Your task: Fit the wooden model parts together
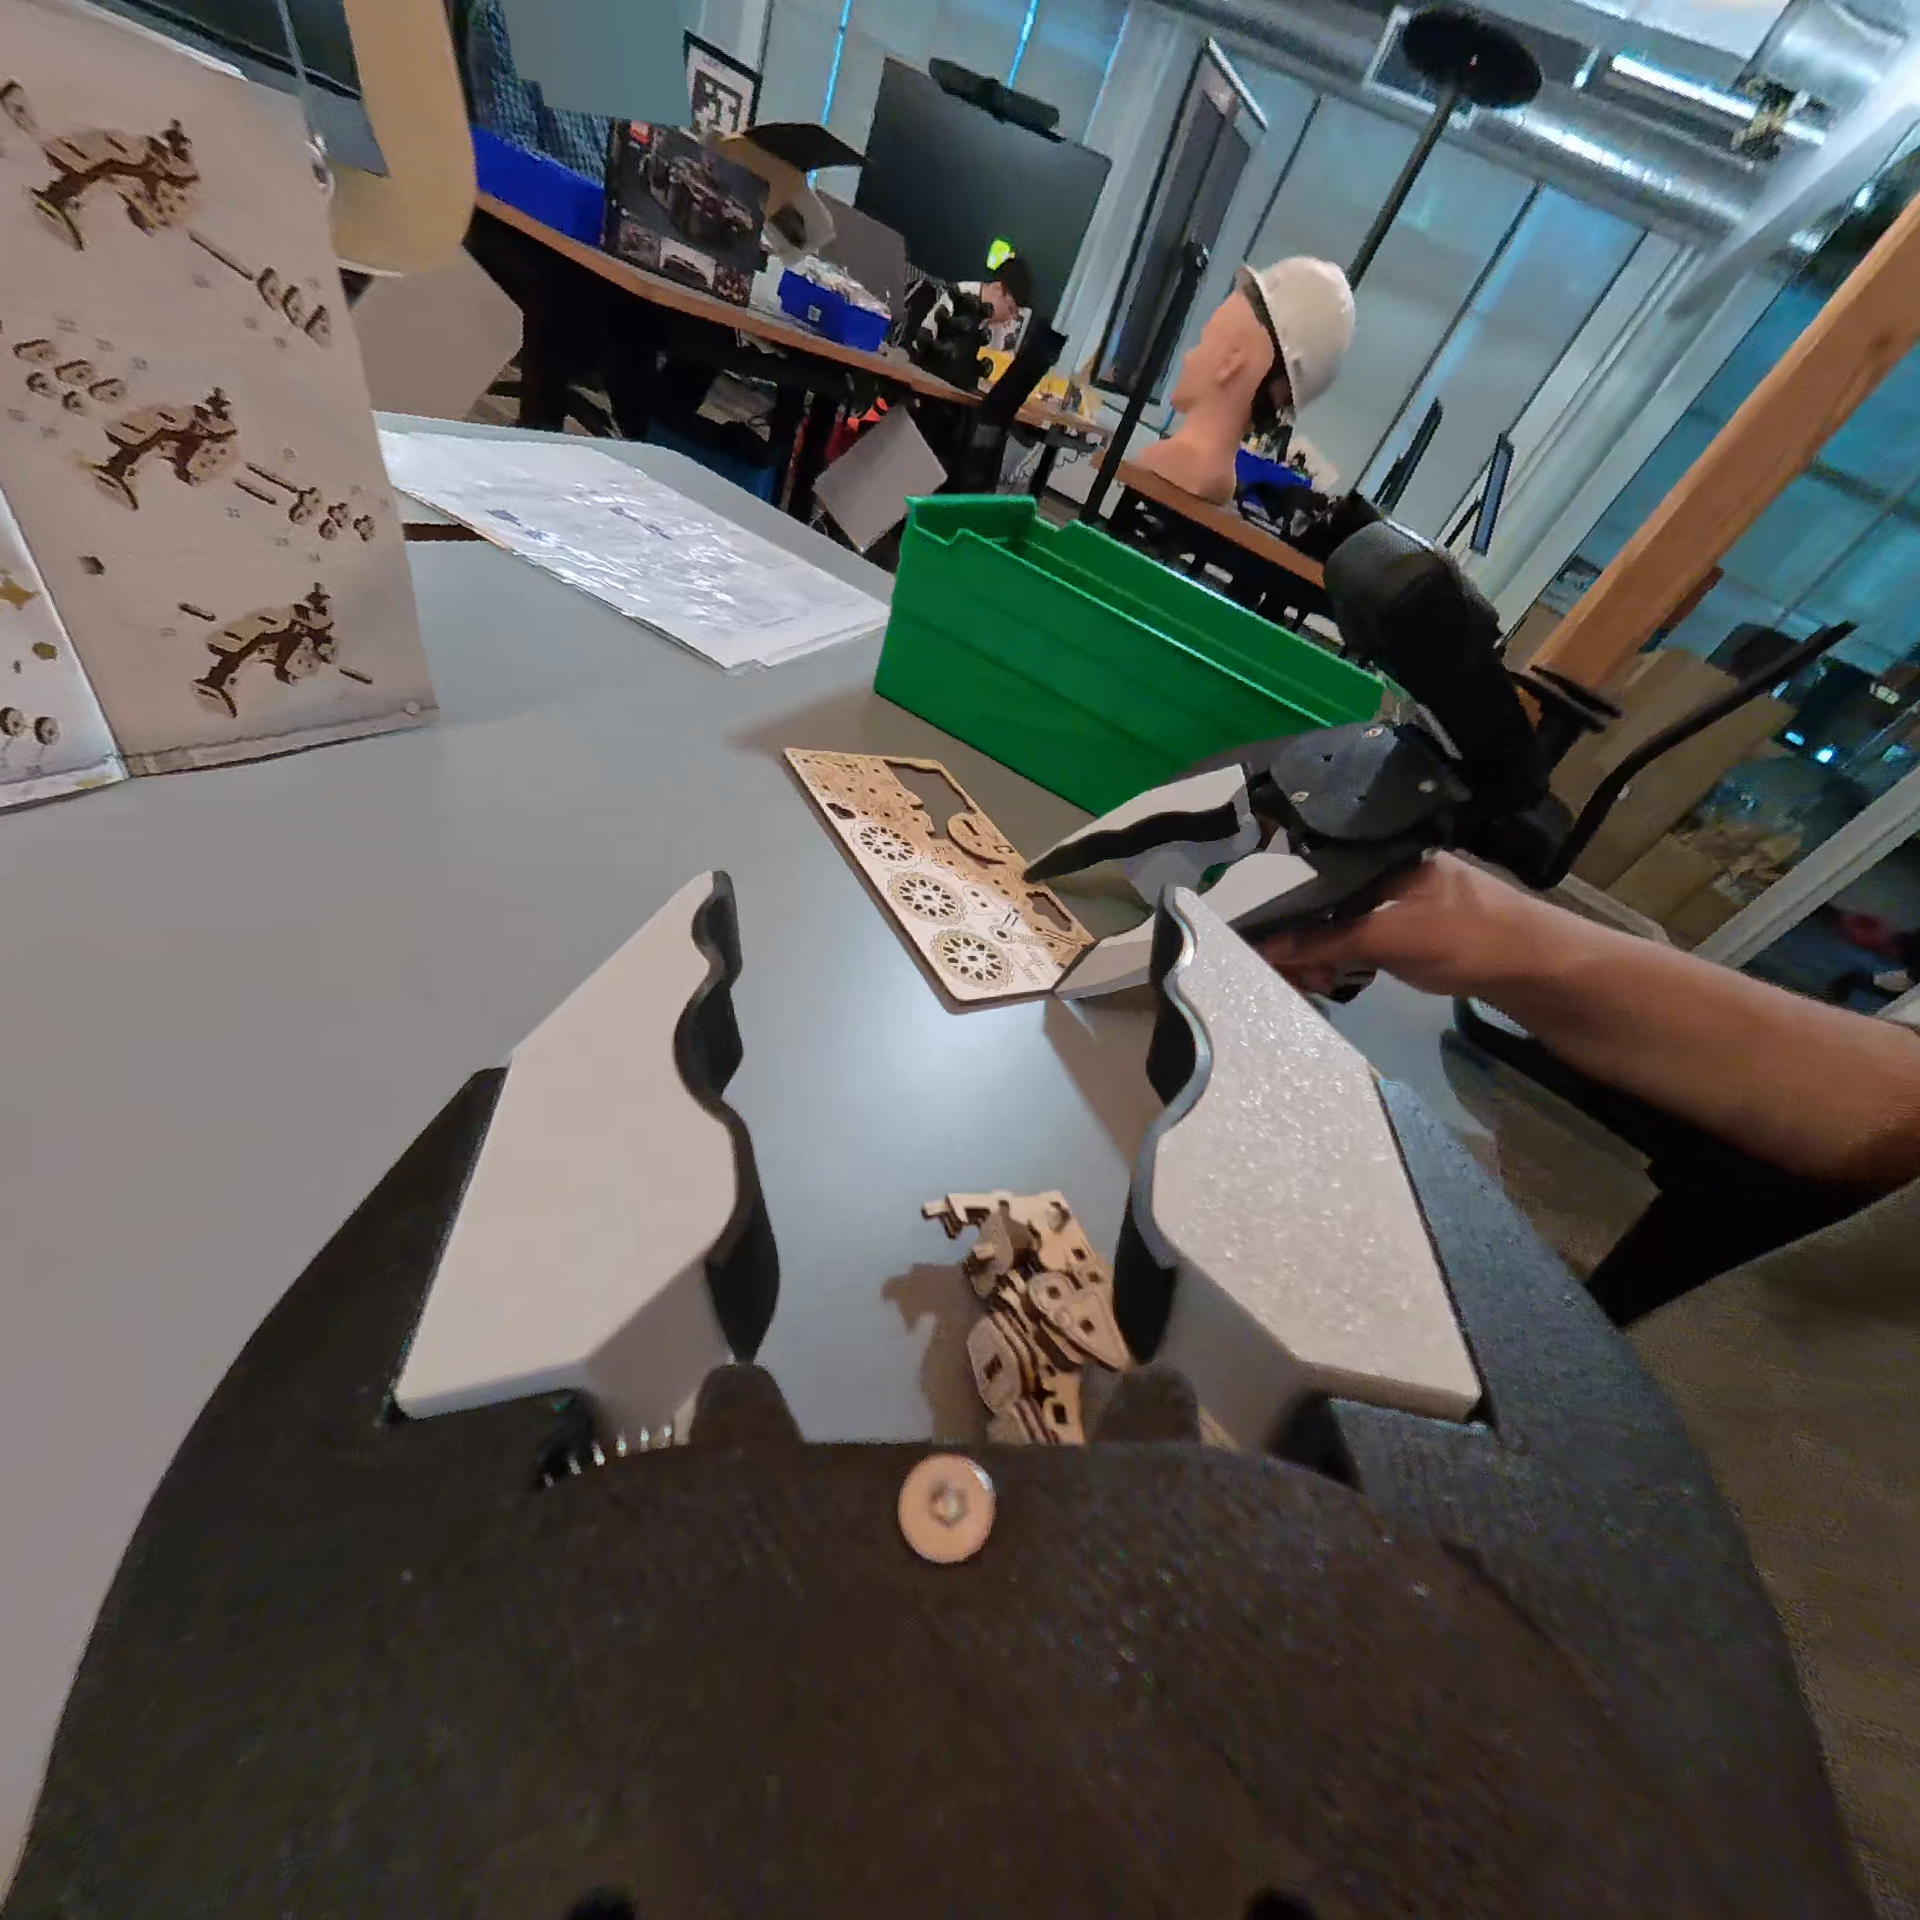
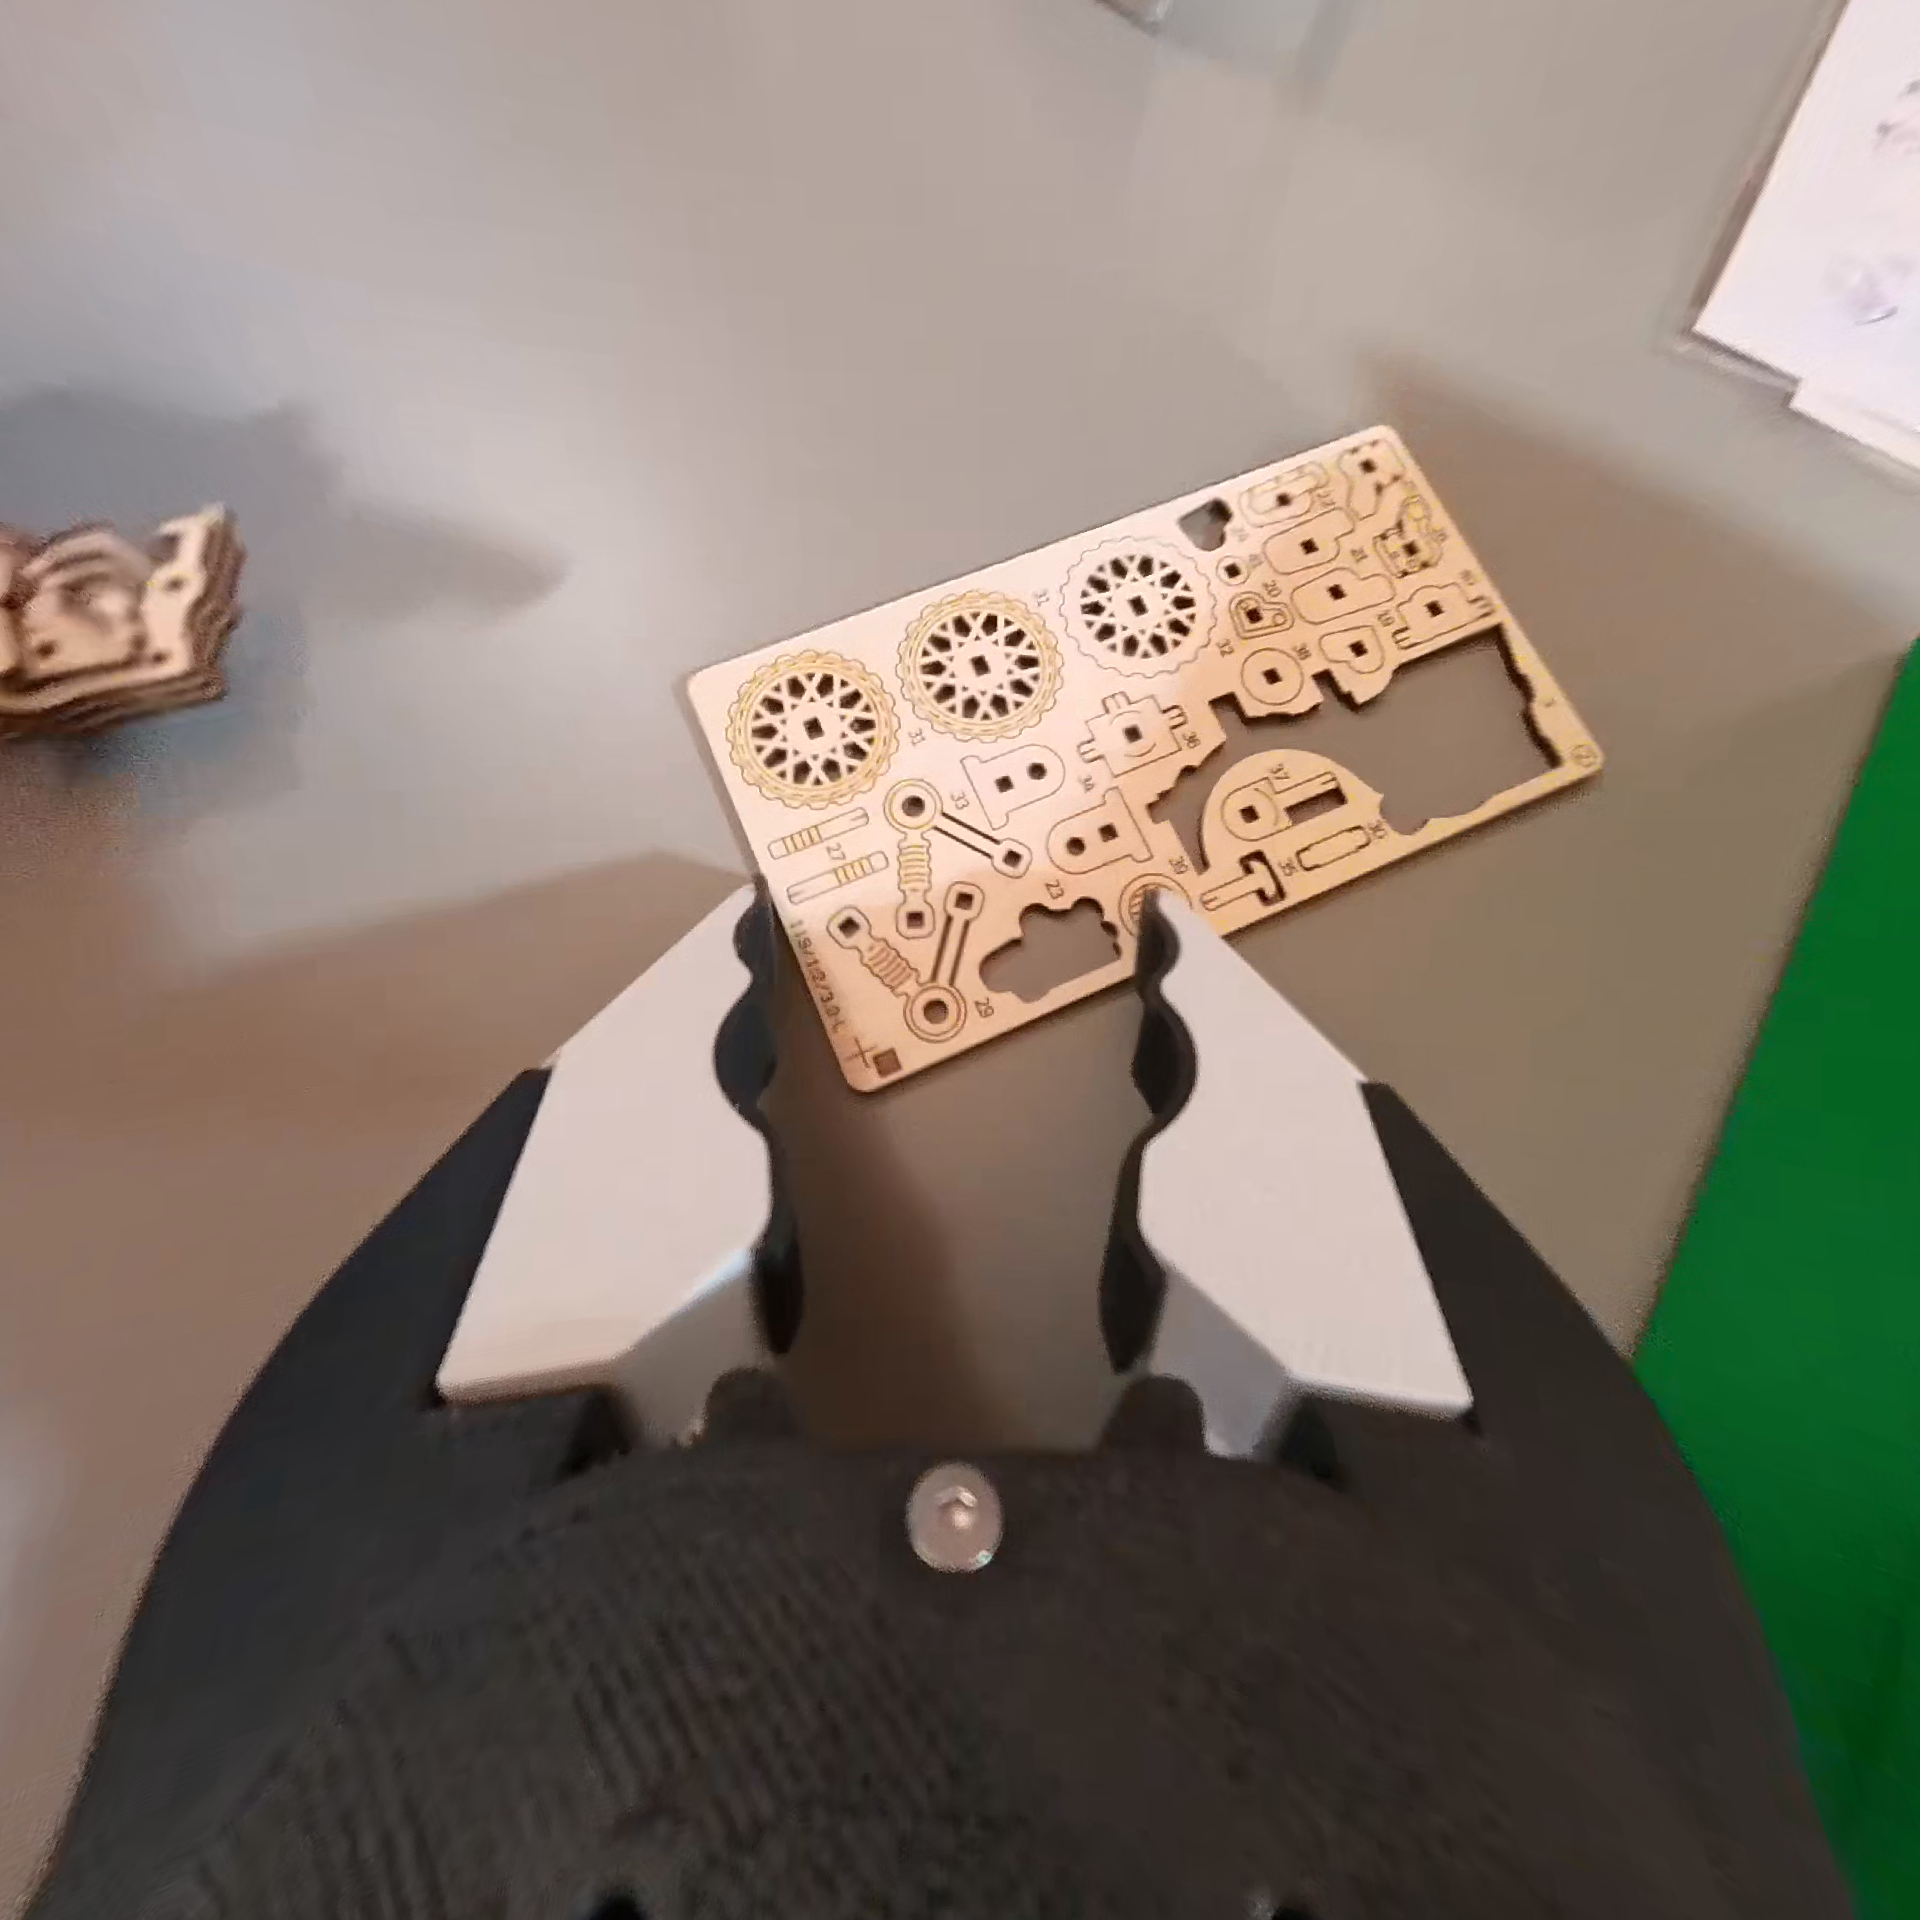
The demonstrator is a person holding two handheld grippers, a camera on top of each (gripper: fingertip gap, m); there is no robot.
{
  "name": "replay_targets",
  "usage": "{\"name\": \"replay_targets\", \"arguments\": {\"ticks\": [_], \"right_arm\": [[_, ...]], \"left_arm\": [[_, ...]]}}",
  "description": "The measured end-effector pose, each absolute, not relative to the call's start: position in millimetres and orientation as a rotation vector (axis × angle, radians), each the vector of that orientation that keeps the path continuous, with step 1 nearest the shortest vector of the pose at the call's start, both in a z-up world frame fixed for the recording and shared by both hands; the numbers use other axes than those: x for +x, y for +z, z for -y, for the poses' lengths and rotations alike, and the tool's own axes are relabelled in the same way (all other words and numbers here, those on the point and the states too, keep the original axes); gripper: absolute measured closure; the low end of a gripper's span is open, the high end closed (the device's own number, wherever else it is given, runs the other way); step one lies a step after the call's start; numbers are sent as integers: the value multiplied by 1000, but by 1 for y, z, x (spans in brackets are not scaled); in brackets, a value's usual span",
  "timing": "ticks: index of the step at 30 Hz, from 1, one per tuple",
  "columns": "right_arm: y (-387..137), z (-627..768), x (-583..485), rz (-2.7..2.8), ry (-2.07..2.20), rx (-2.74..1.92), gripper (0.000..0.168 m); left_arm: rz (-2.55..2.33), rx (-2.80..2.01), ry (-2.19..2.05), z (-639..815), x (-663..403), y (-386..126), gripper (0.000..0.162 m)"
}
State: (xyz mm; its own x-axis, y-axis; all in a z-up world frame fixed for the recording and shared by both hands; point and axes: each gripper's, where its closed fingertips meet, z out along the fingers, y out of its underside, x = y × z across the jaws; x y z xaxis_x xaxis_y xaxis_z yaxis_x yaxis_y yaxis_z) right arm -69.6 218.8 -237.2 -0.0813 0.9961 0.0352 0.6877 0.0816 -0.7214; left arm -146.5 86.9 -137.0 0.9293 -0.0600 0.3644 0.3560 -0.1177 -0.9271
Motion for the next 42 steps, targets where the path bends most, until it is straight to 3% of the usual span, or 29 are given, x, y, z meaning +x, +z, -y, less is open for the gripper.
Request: {"name": "replay_targets", "arguments": {"ticks": [4, 7, 9, 13, 19, 23, 28, 30, 34, 36, 42], "right_arm": [[-237, -189, -49, 1934, 765, -1621, 100], [-236, -172, -42, 1956, 797, -1585, 100], [-236, -167, -39, 1975, 814, -1563, 100], [-225, -169, -47, 1923, 889, -1531, 145], [-203, -186, -69, 1704, 1176, -1635, 112], [-213, -229, -80, 1605, 956, -1681, 115], [-234, -246, -78, 1560, 828, -1850, 96], [-235, -250, -74, 1521, 803, -1880, 97], [-230, -234, -81, 1512, 947, -1909, 96], [-229, -225, -86, 1533, 989, -1897, 82], [-224, -225, -87, 1512, 1069, -1907, 75]], "left_arm": [[206, -1681, -322, -79, -128, -136, 85], [243, -1703, -280, -83, -128, -135, 102], [269, -1747, -298, -96, -131, -137, 103], [271, -1821, -492, -132, -127, -139, 95], [407, -1902, -659, -176, -141, -169, 95], [444, -1996, -756, -193, -137, -189, 101], [339, -2190, -623, -207, -130, -217, 99], [307, -2250, -531, -208, -130, -226, 102], [348, -2249, -636, -209, -118, -224, 104], [380, -2234, -720, -209, -110, -221, 102], [407, -2183, -827, -206, -106, -216, 102]]}}
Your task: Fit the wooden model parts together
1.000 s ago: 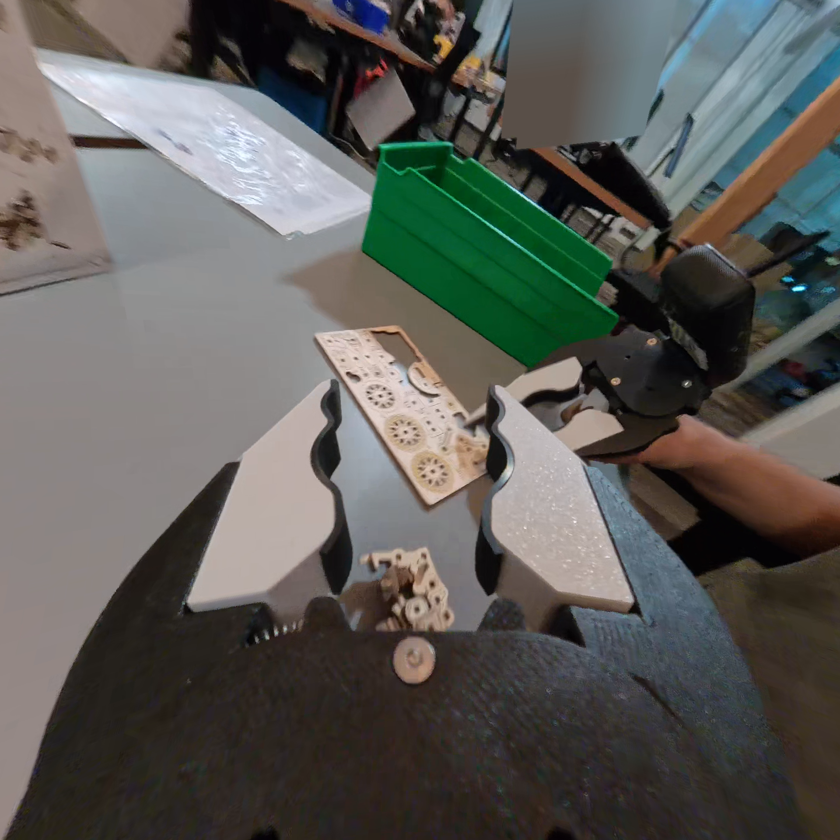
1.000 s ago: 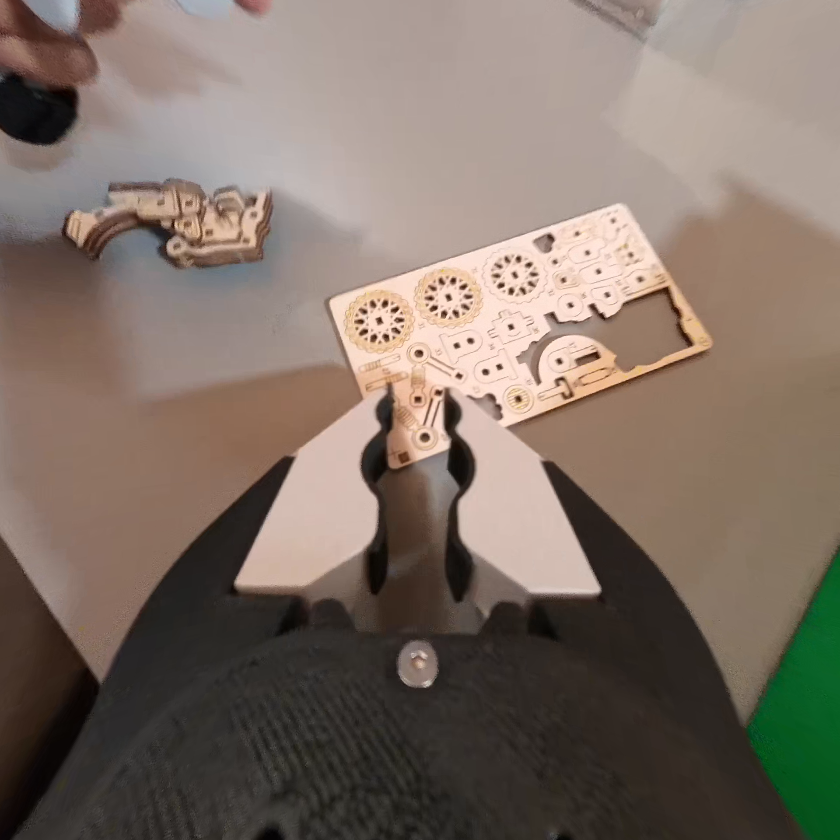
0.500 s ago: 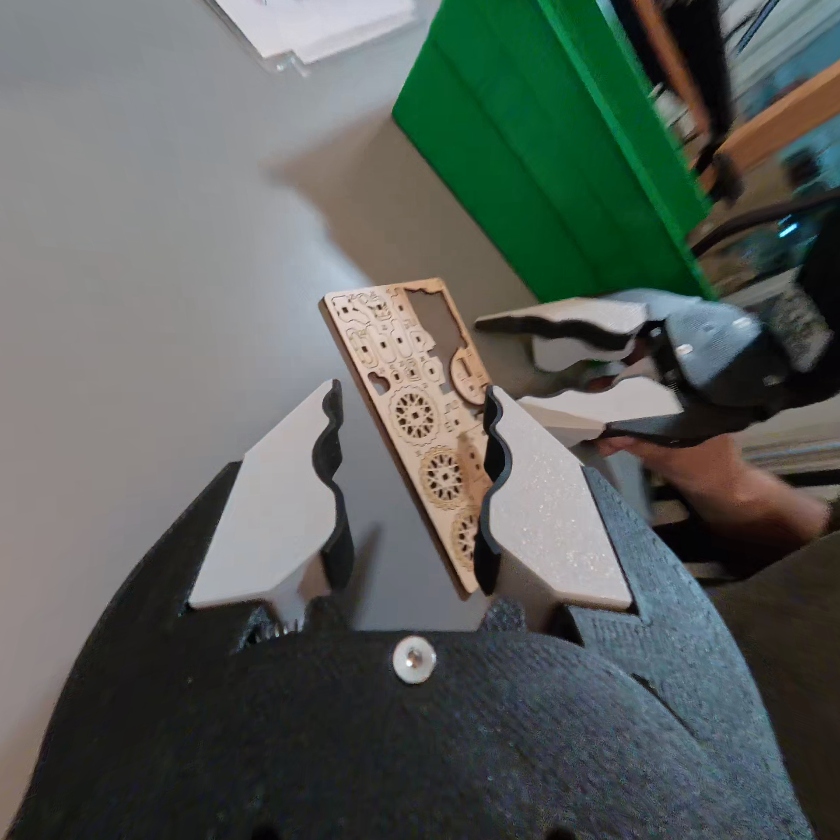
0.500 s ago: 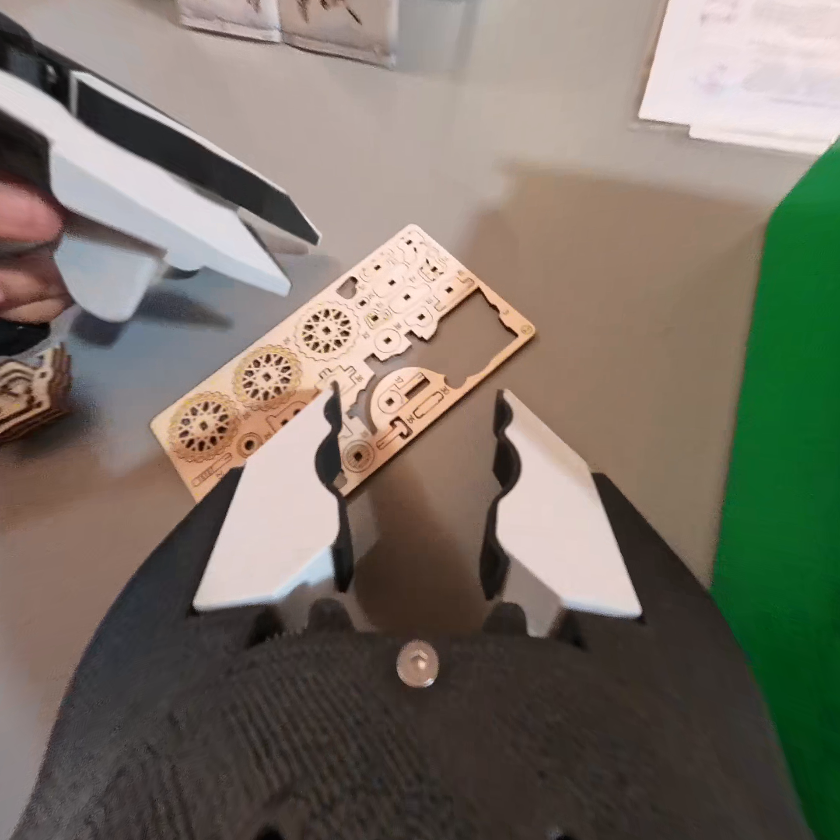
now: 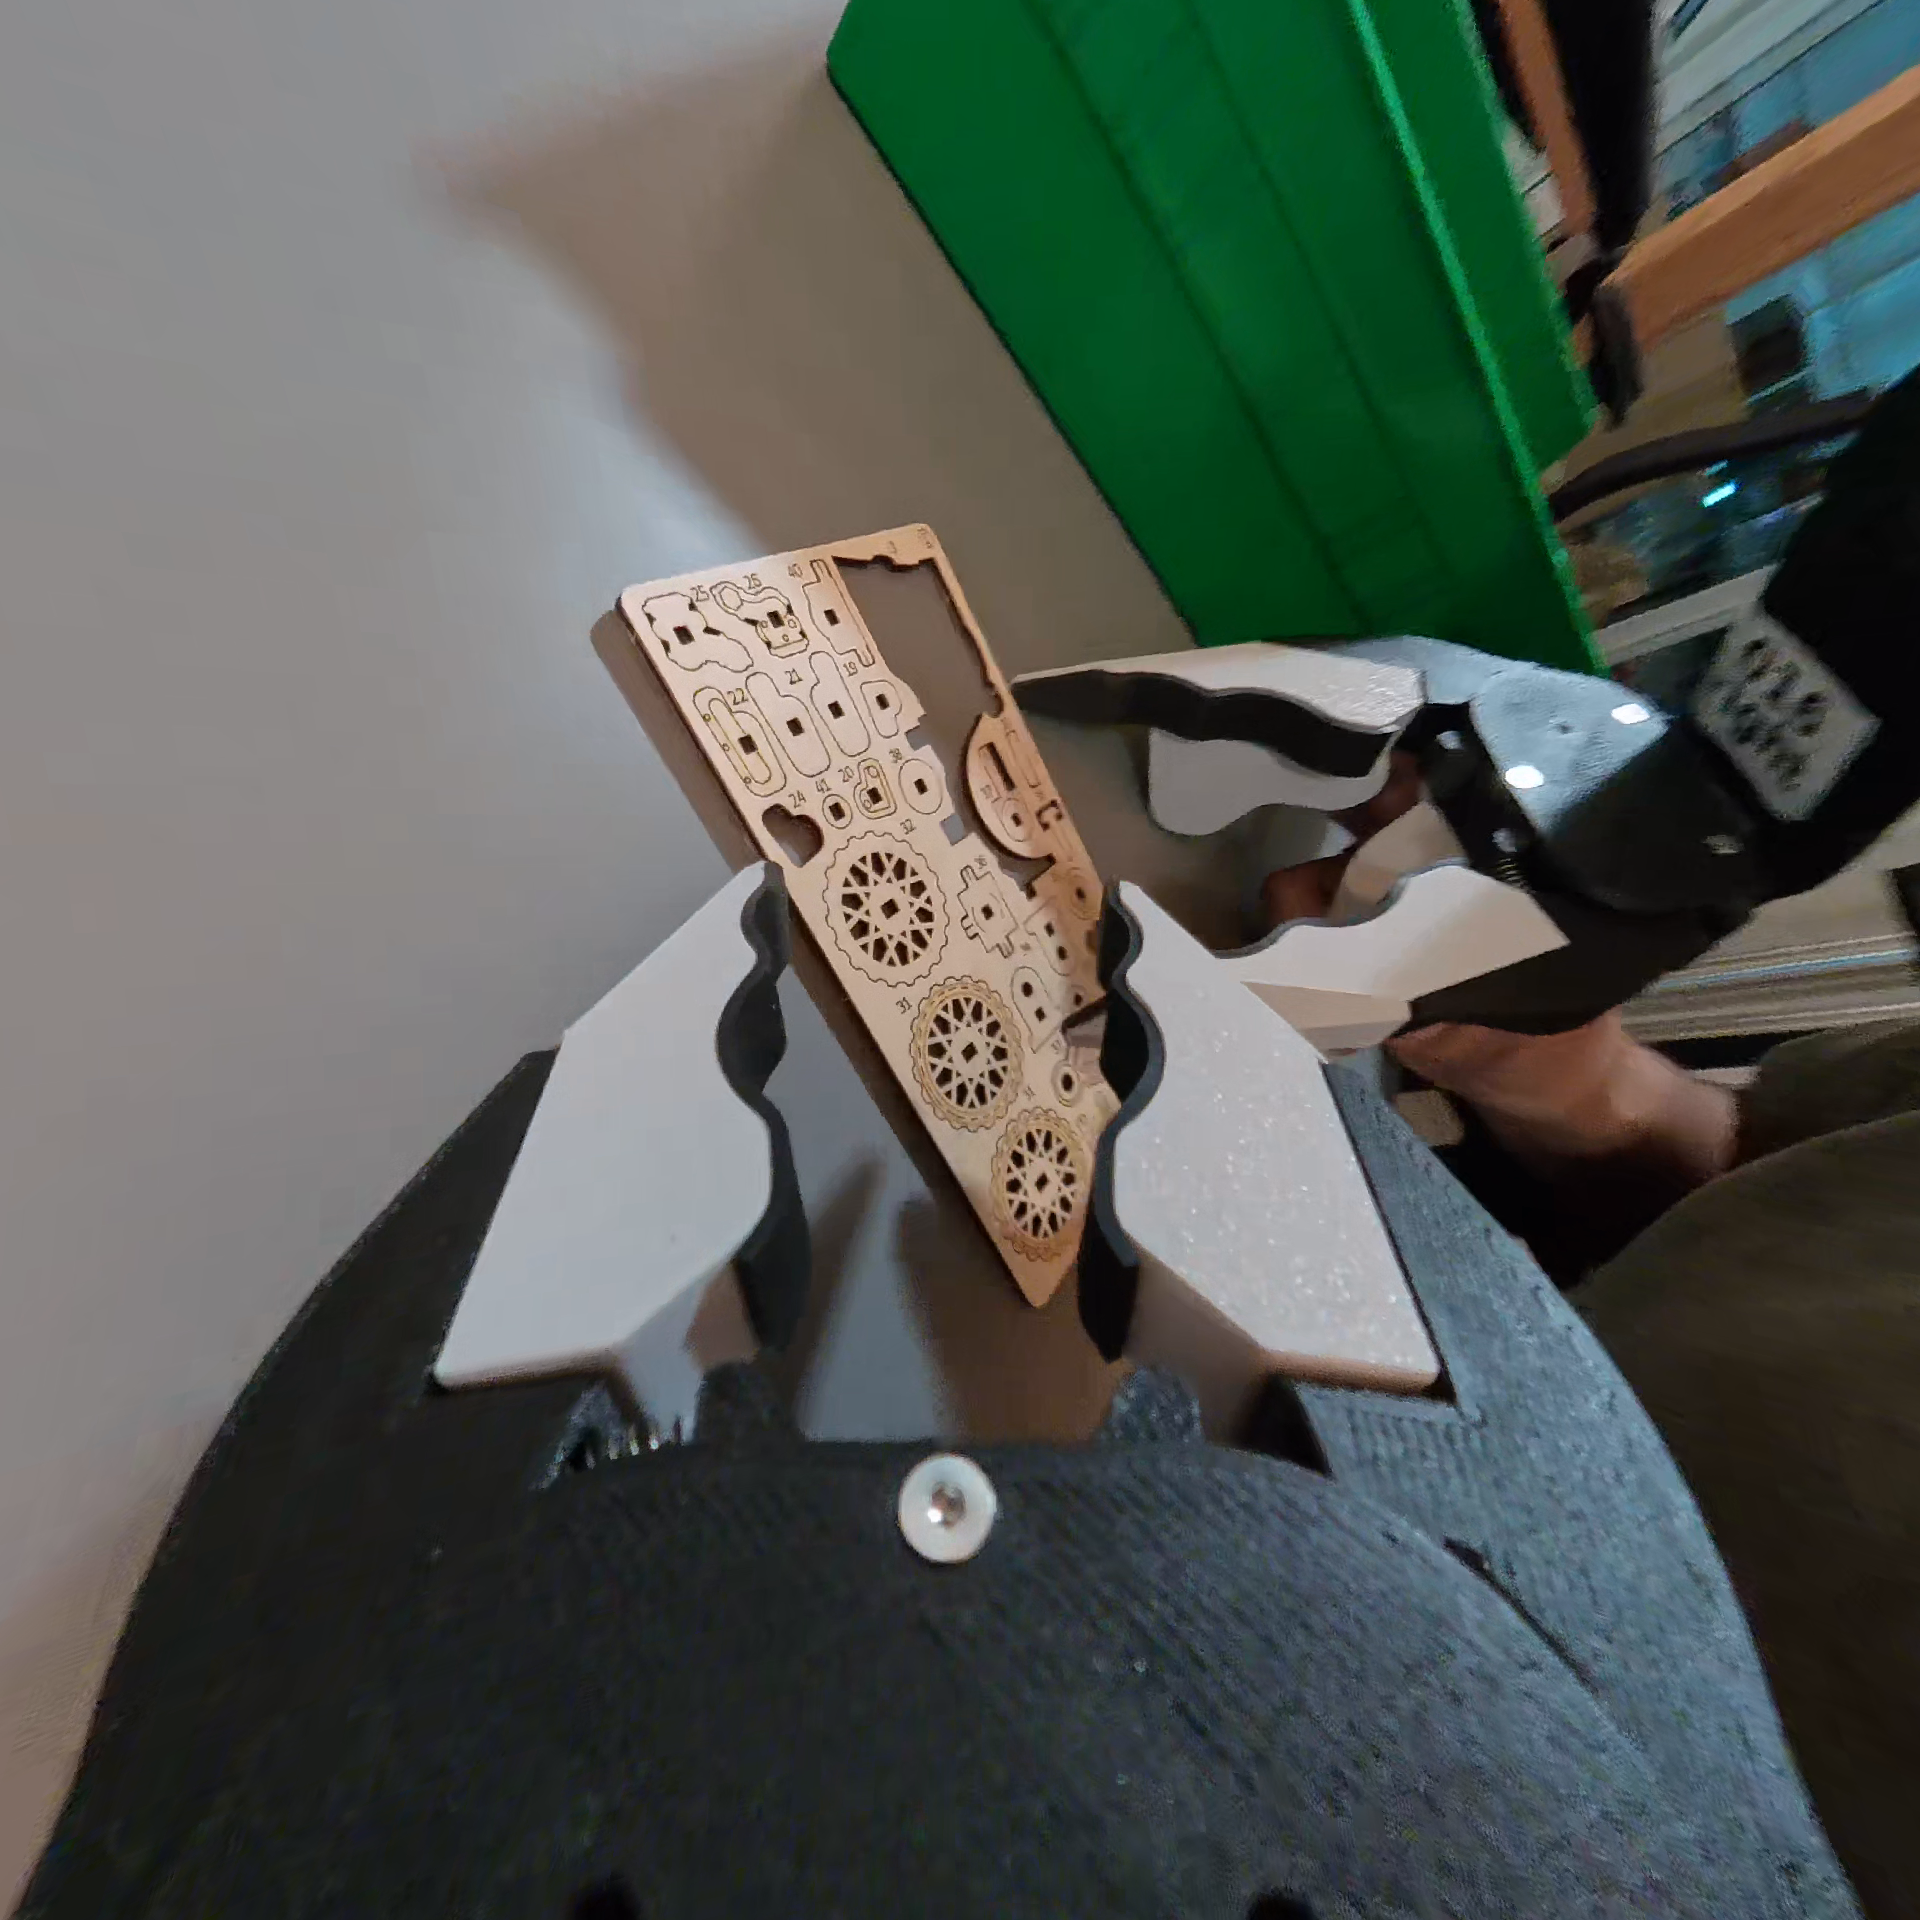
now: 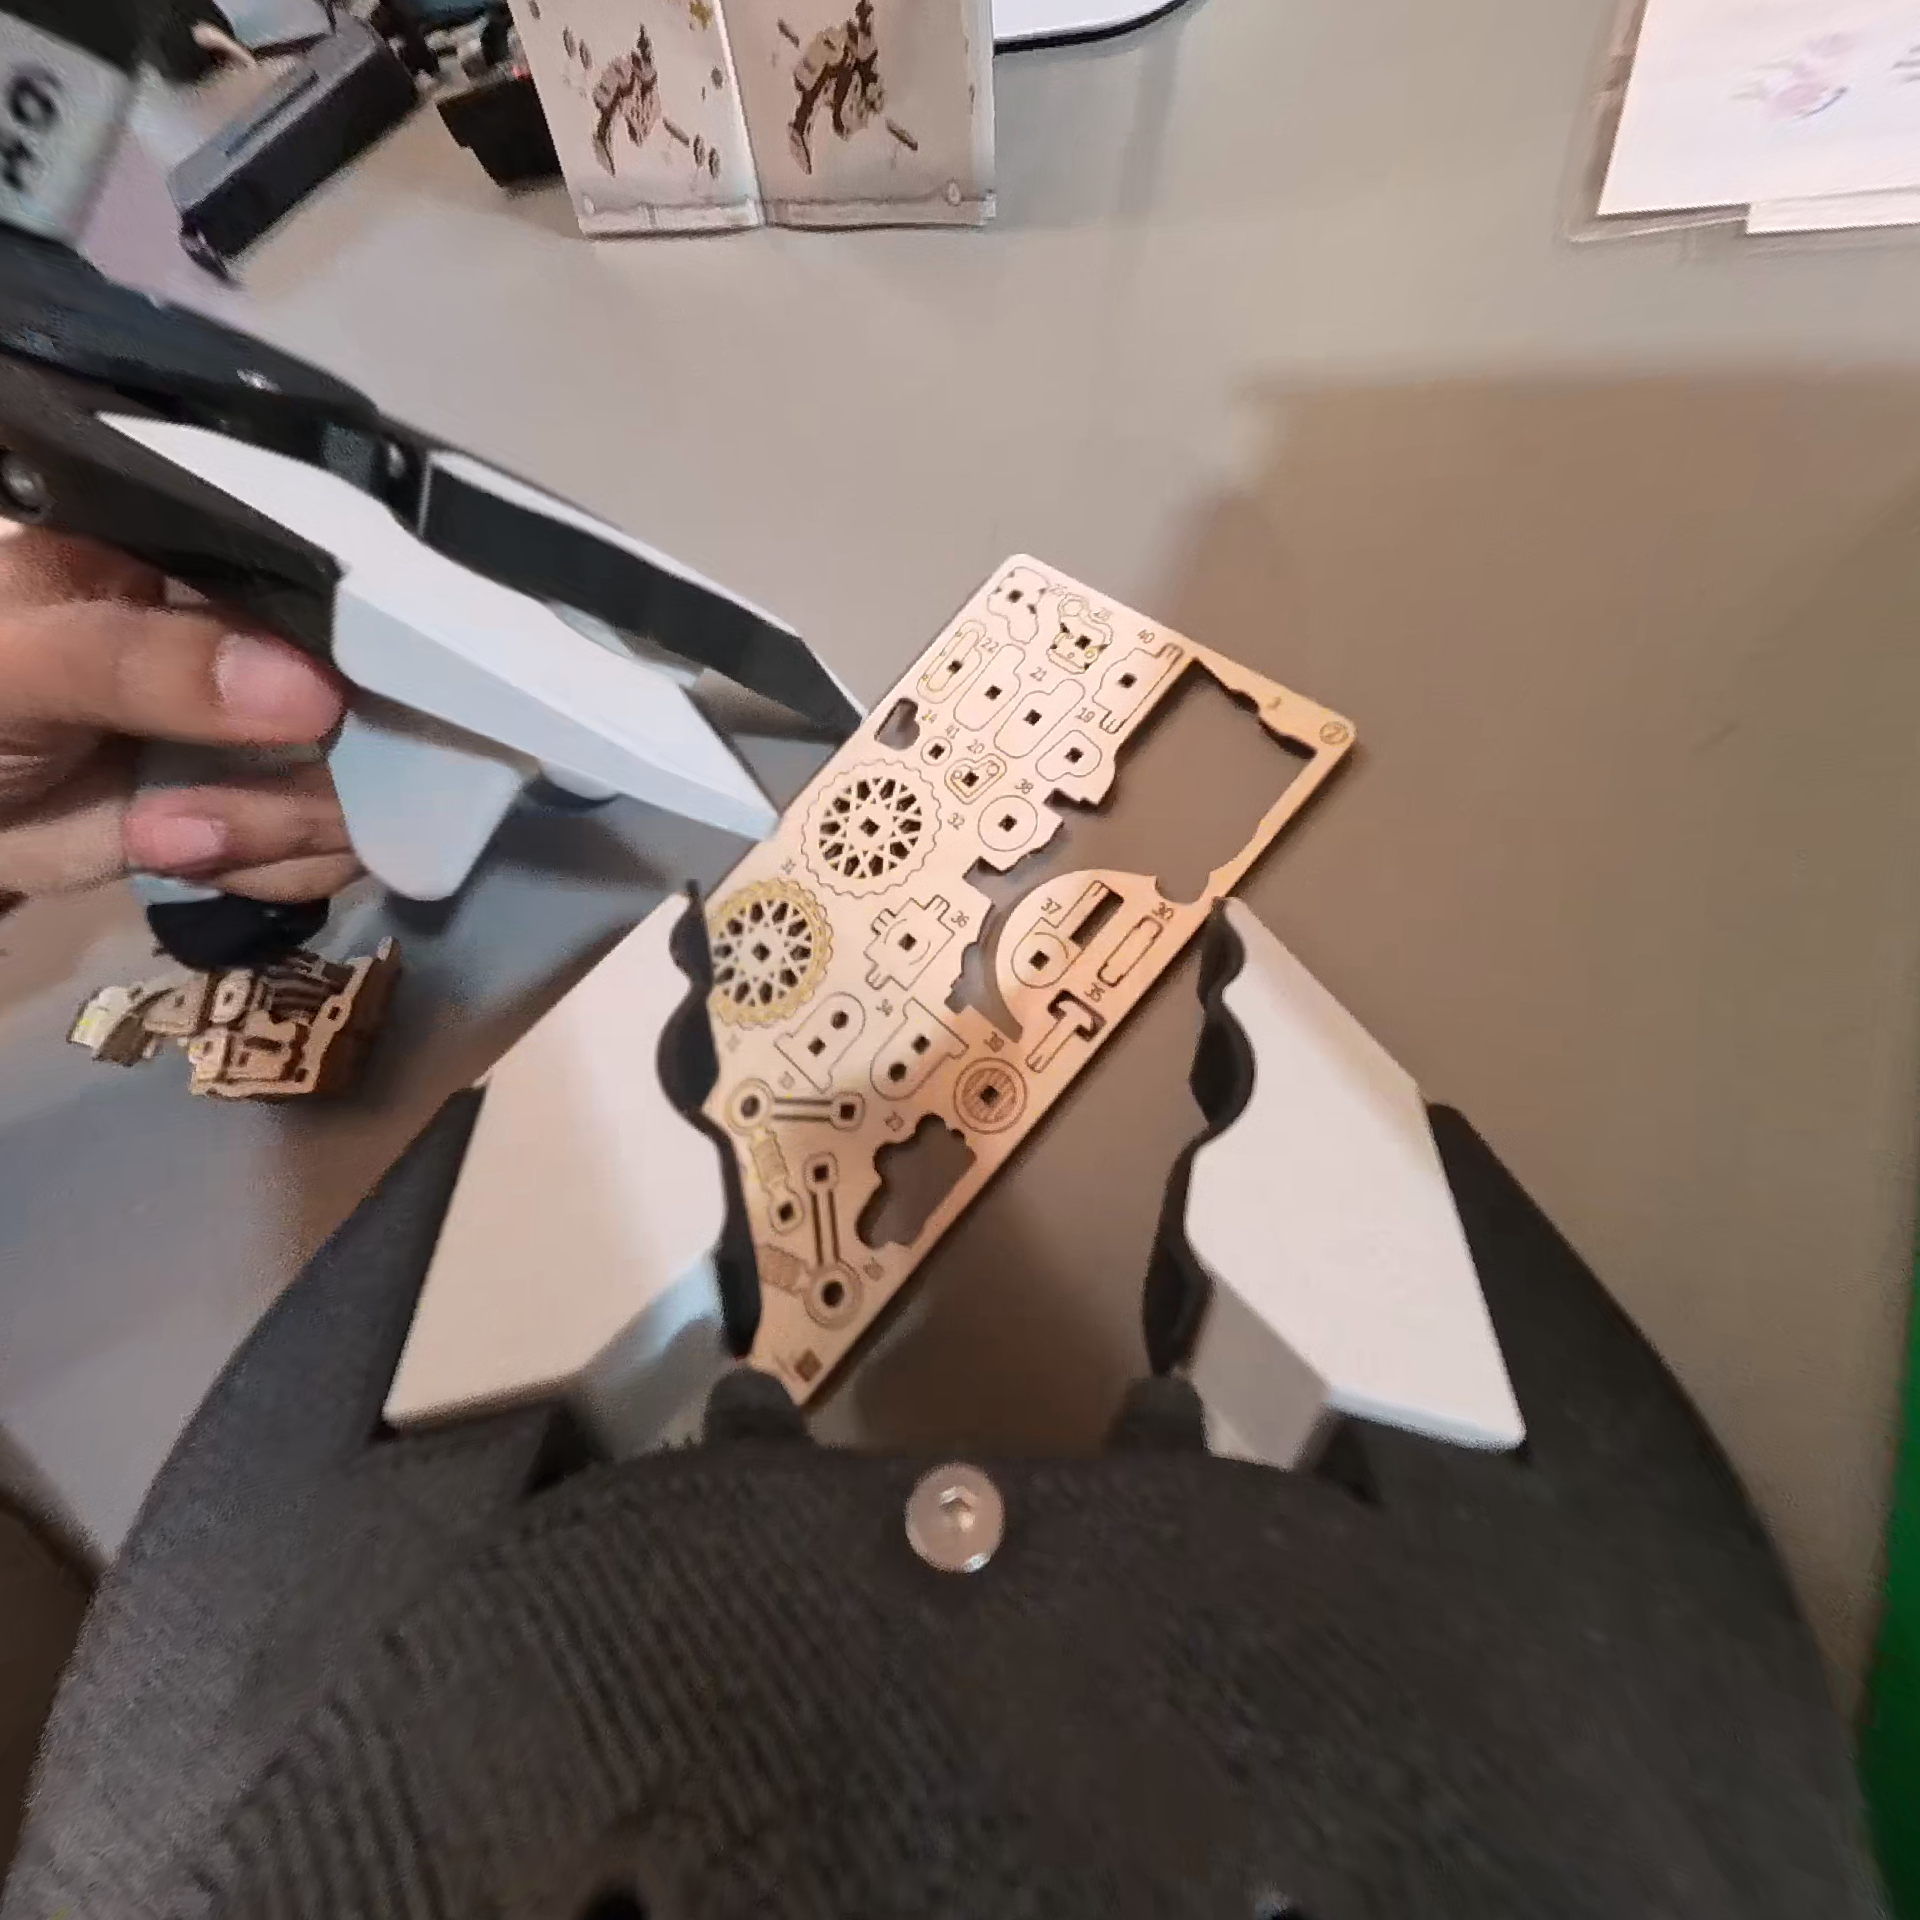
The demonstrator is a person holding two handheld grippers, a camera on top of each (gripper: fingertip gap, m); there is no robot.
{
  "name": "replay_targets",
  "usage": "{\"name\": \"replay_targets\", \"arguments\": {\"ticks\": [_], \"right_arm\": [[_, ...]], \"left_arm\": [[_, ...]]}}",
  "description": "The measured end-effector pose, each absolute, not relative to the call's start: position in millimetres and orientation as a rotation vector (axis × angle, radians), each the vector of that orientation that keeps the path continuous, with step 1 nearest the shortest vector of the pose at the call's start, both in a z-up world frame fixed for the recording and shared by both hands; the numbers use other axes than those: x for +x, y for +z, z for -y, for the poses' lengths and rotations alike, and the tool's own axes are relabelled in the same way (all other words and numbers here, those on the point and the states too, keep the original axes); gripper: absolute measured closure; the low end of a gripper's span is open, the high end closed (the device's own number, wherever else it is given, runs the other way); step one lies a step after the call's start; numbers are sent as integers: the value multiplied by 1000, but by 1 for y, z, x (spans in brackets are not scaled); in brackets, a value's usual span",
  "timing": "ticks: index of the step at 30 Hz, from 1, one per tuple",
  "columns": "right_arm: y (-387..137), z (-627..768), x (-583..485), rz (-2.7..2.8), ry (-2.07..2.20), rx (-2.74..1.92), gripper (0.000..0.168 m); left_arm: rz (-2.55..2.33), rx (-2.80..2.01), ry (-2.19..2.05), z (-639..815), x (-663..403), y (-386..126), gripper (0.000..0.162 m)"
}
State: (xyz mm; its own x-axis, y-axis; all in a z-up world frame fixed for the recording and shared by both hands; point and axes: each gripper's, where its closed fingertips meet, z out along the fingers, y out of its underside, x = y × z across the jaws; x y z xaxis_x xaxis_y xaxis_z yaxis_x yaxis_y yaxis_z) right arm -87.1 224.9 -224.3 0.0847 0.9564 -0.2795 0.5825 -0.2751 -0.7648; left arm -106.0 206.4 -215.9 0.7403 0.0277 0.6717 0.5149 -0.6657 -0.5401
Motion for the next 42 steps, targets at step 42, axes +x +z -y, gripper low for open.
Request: {"name": "replay_targets", "arguments": {"ticks": [42], "right_arm": [[-140, -214, -74, 1301, 1598, -1581, 98]], "left_arm": [[590, -1303, -1189, -181, -134, -83, 159]]}}
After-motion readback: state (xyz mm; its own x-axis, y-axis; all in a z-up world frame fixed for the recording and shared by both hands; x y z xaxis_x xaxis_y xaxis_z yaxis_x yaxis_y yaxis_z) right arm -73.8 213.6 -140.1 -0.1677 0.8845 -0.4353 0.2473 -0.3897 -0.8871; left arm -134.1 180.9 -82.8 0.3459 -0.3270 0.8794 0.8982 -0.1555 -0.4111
